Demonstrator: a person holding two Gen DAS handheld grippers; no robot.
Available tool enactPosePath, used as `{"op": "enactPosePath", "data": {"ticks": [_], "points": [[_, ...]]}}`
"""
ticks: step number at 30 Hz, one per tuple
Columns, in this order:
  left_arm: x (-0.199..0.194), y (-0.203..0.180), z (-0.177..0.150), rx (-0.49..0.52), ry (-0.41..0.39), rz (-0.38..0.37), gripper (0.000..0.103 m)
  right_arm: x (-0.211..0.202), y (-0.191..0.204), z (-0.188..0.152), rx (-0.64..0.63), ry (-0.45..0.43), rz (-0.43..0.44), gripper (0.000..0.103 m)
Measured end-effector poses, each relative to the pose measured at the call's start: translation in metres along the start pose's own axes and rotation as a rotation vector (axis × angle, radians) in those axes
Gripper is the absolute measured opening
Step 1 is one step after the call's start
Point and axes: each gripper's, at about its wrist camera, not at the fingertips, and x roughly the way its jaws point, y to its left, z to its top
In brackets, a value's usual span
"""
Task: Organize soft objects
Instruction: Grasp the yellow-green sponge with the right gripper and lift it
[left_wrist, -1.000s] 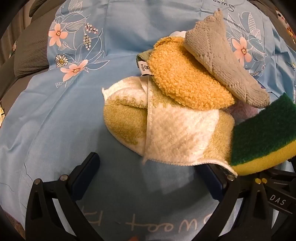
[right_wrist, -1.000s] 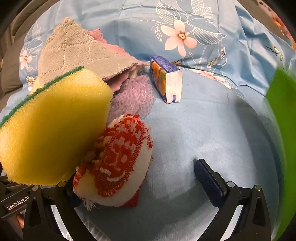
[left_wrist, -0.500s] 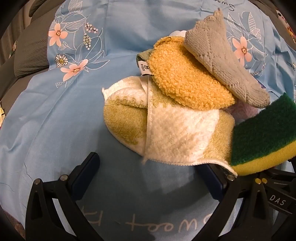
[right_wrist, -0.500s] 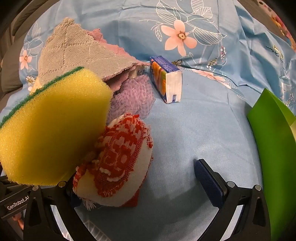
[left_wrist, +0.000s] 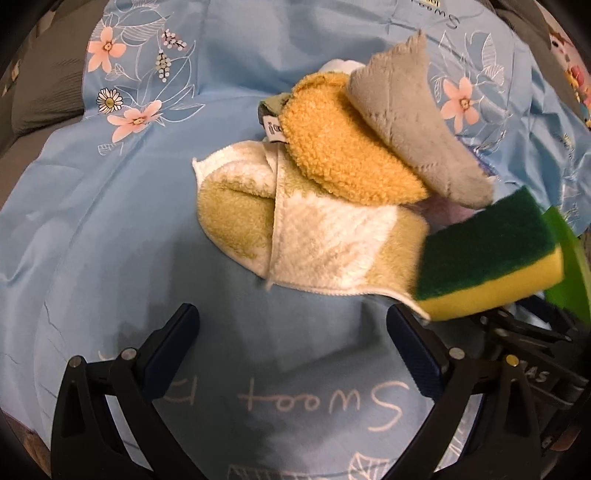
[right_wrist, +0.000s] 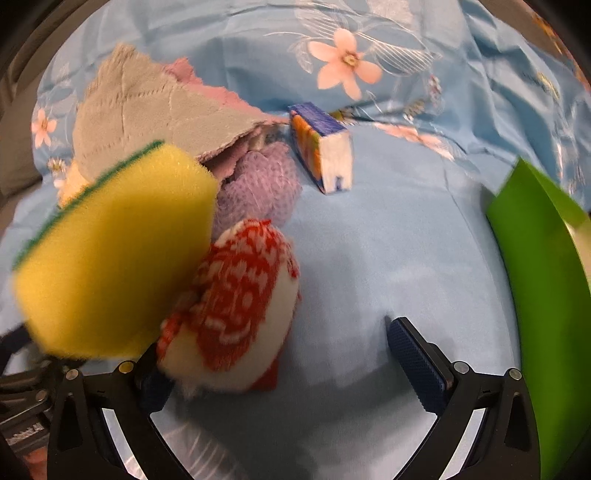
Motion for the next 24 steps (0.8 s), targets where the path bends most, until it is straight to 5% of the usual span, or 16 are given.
{"op": "enactPosePath", "data": {"ticks": [12, 21, 24], "points": [[-0.040, -0.001, 0.005, -0.024, -0.088, -0.107, 0.096, -0.076, -0.029, -0.008, 0.160, -0.169, 0.114, 0.102], [-0.047, -0.002, 0.003, -0.017, -0.101, -0.191, 0.082, -0.089, -0.030, -0.006, 0.184, -0.212, 0.215, 0.075], [-0.049, -0.005, 0.002, -0.007, -0.100, -0.218, 0.074, -0.084, -0.034, -0.007, 0.220, -0.172, 0.244, 0.055]]}}
